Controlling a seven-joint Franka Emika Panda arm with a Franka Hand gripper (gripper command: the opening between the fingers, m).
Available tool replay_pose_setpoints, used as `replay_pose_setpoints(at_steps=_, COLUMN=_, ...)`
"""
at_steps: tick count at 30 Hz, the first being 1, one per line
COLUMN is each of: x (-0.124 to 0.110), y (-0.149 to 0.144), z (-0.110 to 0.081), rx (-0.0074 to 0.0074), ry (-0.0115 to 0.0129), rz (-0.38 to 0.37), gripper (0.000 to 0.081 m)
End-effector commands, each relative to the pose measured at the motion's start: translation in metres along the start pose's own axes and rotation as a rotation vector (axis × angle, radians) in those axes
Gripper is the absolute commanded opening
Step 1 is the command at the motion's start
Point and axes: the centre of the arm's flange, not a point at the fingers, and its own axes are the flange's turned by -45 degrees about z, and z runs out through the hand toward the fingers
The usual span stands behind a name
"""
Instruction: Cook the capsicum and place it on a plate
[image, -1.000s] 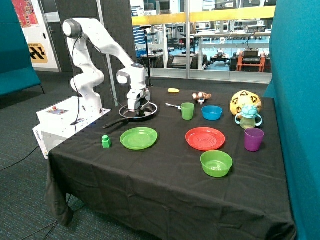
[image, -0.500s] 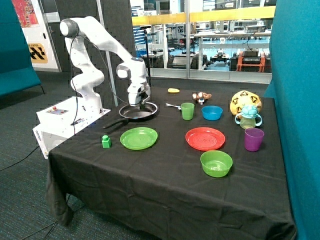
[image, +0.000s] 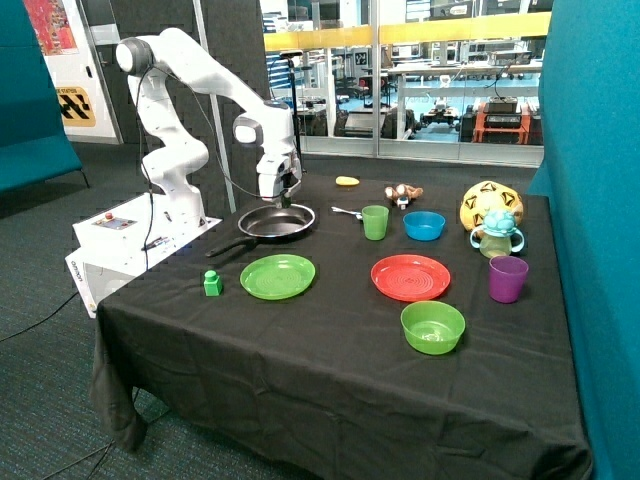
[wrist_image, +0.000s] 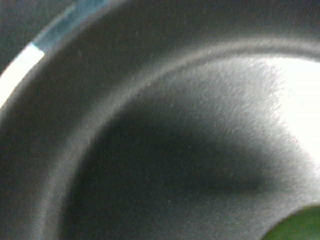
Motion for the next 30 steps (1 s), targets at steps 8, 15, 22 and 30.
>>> replay_pose_setpoints(at_steps=8, x=0.027, y=0.017, z=-0.029, rx=-0.0007, ry=-0.0009, rz=0.036, gripper=0.0000)
replay_pose_setpoints(at_steps=15, x=0.040, y=0.034, z=-0.029, rx=-0.0007, ry=-0.0009, rz=0.066, gripper=0.0000)
replay_pose_setpoints(at_steps=22, x=0.051, y=0.053, z=-0.027, rx=-0.0007, ry=-0.0009, rz=0.098, gripper=0.0000)
replay_pose_setpoints(at_steps=30, x=0.065, y=0.077, z=-0.026, rx=-0.0008, ry=-0.0009, rz=0.120, gripper=0.0000)
